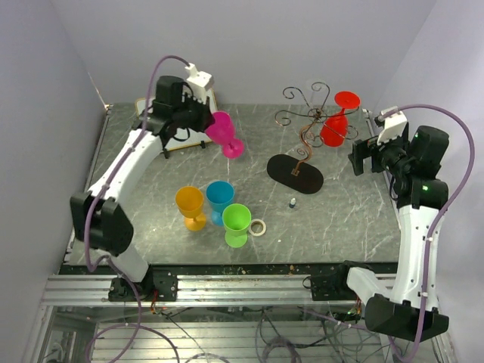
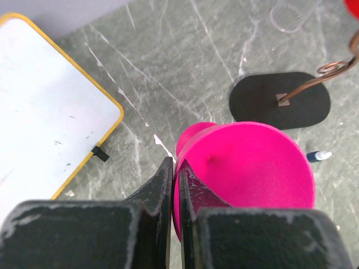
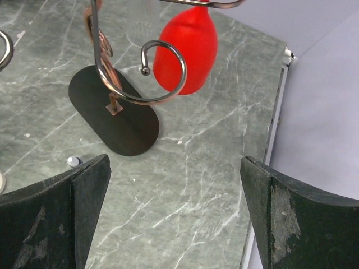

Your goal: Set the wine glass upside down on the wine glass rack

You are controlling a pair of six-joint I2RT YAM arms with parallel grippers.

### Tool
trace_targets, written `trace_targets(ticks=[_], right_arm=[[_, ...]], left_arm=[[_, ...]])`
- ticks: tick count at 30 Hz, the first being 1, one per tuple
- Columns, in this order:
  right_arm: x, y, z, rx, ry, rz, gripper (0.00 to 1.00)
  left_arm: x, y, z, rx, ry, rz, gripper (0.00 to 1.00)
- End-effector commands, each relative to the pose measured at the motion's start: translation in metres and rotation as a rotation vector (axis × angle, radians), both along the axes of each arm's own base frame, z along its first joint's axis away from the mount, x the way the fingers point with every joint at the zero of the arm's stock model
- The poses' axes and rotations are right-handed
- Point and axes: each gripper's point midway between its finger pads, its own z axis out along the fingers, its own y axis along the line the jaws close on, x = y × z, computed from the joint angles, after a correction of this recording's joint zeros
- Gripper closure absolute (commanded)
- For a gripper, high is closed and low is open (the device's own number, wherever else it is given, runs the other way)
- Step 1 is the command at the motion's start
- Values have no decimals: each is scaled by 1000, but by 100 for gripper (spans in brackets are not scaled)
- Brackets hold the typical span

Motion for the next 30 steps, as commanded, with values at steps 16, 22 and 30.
trace_targets(ticks=[16, 22, 30], right_arm=[[10, 15, 56, 140, -80, 66, 0], [17, 60, 118, 345, -144, 296, 5], [33, 125, 152, 552, -125, 470, 12]], left_arm=[[-112, 20, 208, -396, -299, -172, 93], [-121, 14, 229, -523, -277, -179, 93], [-121, 8, 237, -647, -179, -162, 93]])
